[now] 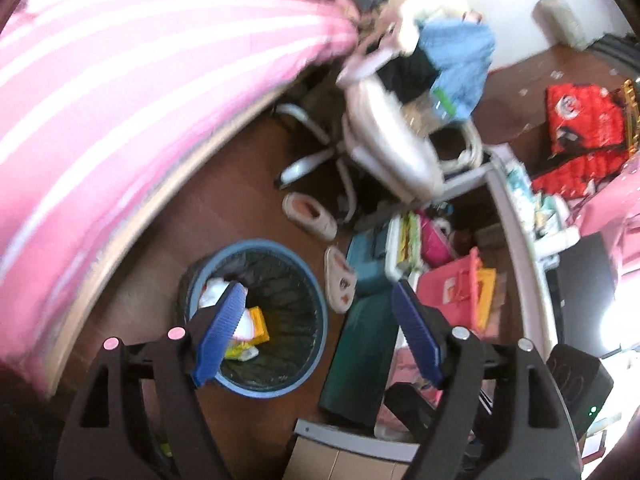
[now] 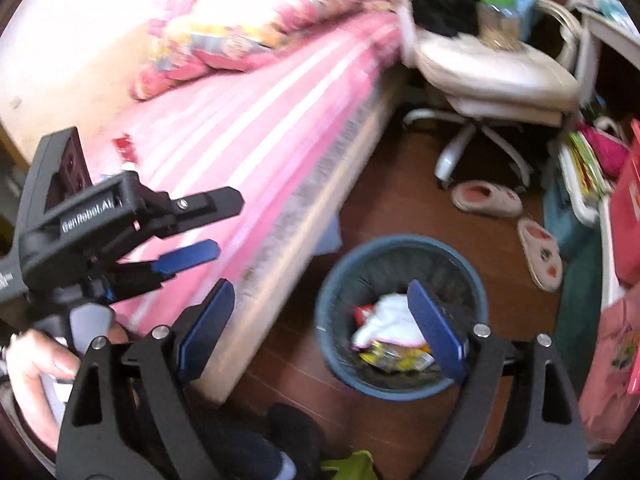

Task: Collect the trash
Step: 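Move both tools back over the remaining trash on the bed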

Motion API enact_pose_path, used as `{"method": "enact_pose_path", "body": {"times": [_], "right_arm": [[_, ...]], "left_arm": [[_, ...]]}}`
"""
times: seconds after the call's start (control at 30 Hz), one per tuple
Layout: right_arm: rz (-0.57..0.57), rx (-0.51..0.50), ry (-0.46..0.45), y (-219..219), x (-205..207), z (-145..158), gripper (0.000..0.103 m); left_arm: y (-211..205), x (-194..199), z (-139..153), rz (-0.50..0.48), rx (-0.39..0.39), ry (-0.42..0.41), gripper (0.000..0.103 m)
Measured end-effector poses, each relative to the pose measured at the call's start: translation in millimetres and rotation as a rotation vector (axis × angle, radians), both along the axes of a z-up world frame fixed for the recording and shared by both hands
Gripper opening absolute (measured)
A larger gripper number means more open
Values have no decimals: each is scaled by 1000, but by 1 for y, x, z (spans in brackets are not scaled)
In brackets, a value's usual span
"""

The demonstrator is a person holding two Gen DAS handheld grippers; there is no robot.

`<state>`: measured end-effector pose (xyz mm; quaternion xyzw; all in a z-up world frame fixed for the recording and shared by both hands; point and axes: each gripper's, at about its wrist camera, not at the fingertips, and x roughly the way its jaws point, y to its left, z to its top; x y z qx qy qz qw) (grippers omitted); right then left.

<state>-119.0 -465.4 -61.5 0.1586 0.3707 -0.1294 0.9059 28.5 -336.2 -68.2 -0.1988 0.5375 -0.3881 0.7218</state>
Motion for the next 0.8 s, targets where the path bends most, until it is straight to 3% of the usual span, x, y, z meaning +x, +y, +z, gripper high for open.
{"method": "enact_pose_path", "body": {"times": [0.17, 0.4, 0.6, 0.8], "right_arm": [[95, -23, -64, 44, 17, 37, 89], [222, -37, -122, 110, 49, 70, 90], [319, -1, -126, 165, 83, 76, 90], [378, 64, -114, 202, 129, 73, 90]], "left_arm": [[56, 1, 45, 88, -53, -90, 80], [171, 3, 88, 262, -18, -207, 83], [272, 12, 88, 433, -3, -190, 86], [320, 36, 81, 505, -8, -158, 88]]}}
